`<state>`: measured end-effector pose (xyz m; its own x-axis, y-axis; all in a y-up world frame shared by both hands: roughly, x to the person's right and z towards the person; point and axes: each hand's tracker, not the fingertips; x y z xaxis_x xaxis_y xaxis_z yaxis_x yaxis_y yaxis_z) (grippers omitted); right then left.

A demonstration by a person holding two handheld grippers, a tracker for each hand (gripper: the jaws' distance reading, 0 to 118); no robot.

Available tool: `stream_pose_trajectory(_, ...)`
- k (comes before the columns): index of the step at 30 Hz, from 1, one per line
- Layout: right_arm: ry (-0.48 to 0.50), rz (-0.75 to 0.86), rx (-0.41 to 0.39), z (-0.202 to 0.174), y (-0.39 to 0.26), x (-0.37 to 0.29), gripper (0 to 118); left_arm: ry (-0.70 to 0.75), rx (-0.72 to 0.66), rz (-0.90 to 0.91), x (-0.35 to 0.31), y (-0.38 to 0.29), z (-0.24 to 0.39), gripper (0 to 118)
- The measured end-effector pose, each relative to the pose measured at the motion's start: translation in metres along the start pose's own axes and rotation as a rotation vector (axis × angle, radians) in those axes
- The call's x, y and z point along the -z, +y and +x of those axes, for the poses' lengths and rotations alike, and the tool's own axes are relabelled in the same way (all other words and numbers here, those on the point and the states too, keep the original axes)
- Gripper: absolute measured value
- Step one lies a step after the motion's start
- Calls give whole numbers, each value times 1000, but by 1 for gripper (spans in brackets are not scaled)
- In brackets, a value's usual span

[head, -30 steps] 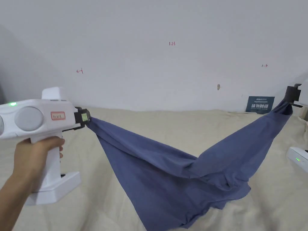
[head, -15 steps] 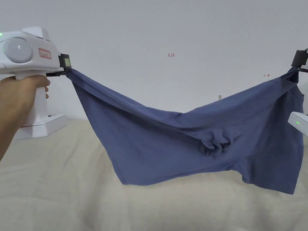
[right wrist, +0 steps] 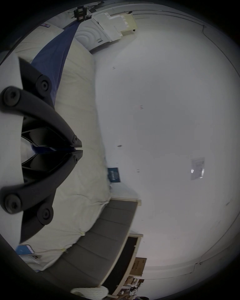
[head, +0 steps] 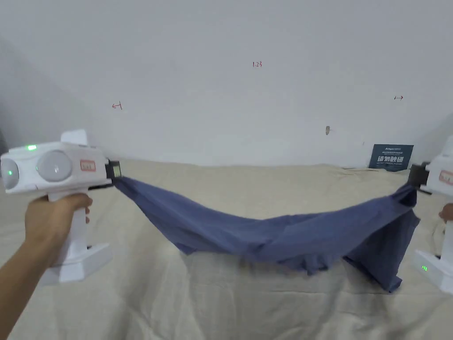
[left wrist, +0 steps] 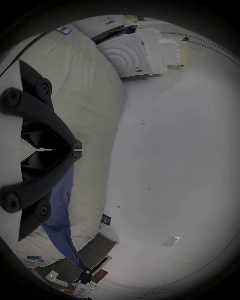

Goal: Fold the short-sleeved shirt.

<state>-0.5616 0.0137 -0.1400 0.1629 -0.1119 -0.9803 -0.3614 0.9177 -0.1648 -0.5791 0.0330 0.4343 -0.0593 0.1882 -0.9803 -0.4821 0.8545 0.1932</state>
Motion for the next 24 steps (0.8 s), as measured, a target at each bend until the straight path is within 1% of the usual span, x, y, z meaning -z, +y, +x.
stream_pose_trajectory(8, 16, -122, -3, 3, -99, -33, 1, 3, -46, -149, -13, -117, -27, 0)
stream_pose_trajectory(13, 6, -202, 42, 14, -145, -72, 1, 8, -54, -224, -36, -175, -43, 0)
stream_pose_trajectory(16, 9, -251, 70, 23, -172, -96, 1, 19, -31, -283, -44, -204, -54, 0)
stream_pose_trajectory(24, 12, -327, 85, 43, -226, -156, 1, 17, -19, -360, -87, -253, -82, 0)
